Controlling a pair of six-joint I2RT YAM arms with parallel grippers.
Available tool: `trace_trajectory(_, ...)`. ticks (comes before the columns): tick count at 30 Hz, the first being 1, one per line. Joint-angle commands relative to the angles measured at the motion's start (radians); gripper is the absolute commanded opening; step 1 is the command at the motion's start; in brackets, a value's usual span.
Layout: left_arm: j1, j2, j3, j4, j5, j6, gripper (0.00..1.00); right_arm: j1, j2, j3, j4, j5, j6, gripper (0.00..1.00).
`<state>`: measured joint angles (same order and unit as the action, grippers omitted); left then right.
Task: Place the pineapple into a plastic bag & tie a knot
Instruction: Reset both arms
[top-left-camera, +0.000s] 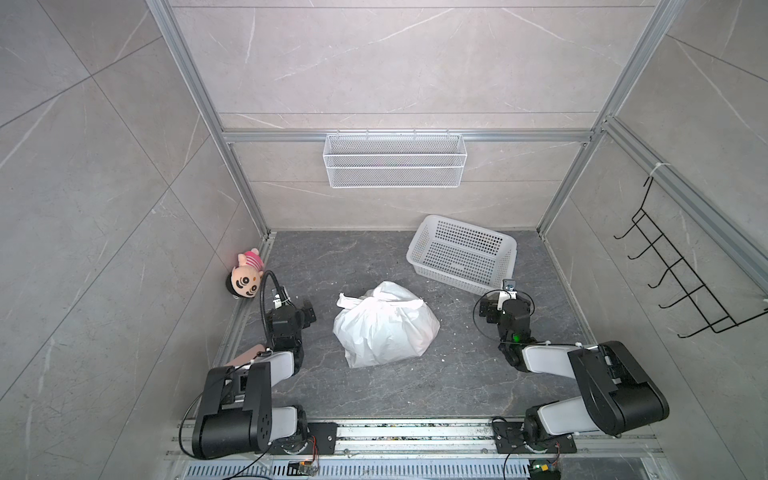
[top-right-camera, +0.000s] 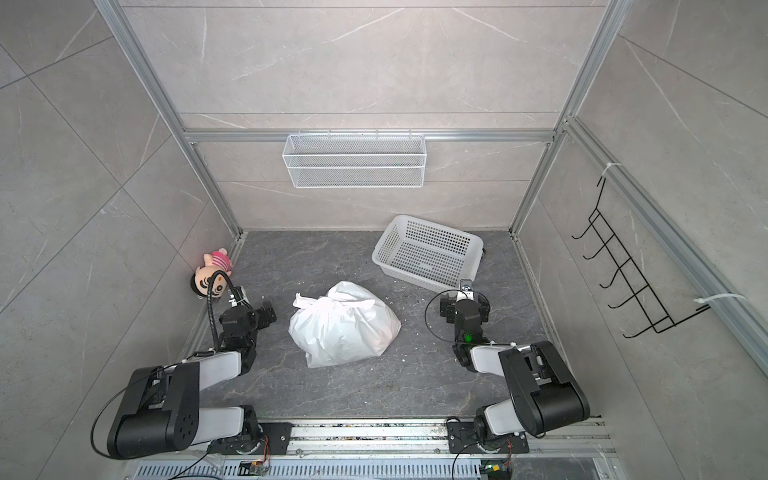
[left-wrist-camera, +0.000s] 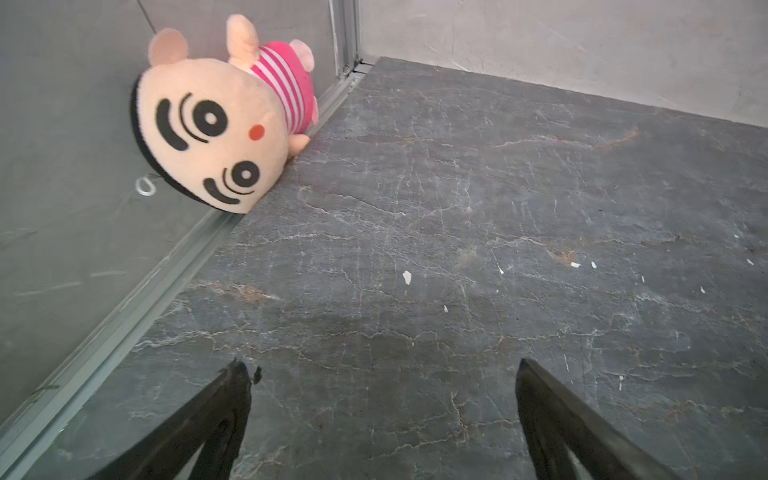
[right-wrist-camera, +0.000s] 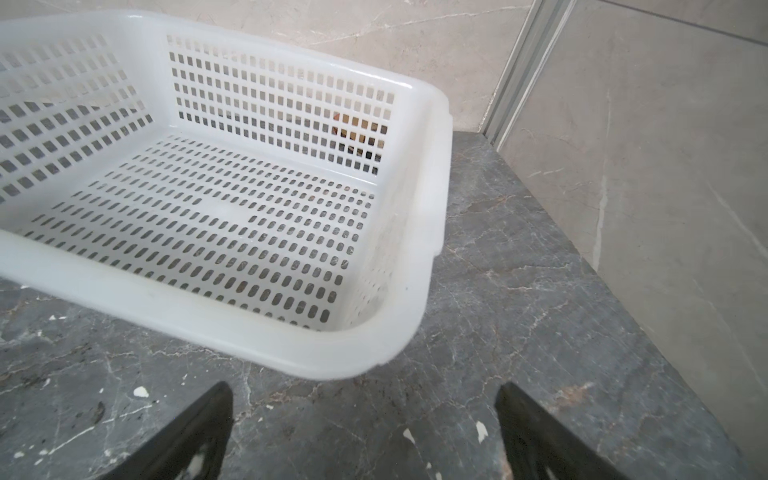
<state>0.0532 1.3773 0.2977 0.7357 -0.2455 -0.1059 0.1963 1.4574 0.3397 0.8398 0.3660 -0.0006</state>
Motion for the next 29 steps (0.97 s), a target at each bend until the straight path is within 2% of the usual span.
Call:
trace_trajectory(1, 0.004, 0.084, 0.047, 0.107, 0.059, 0.036, 1.00, -0.019, 0.033, -0.012, 0.078, -0.080, 0.001, 0.99)
trace_trajectory(3, 0.002, 0.117, 0.051, 0.139, 0.073, 0.049, 1.00, -0.019, 0.075, -0.020, 0.148, -0.085, -0.007, 0.99)
trace_trajectory(9, 0.002, 0.116, 0.047, 0.133, 0.066, 0.043, 1.00, -0.038, 0.063, 0.006, 0.066, -0.107, 0.013, 0.99)
trace_trajectory(29, 0.001, 0.124, 0.047, 0.140, 0.069, 0.052, 1.00, -0.039, 0.065, 0.002, 0.080, -0.107, 0.007, 0.99)
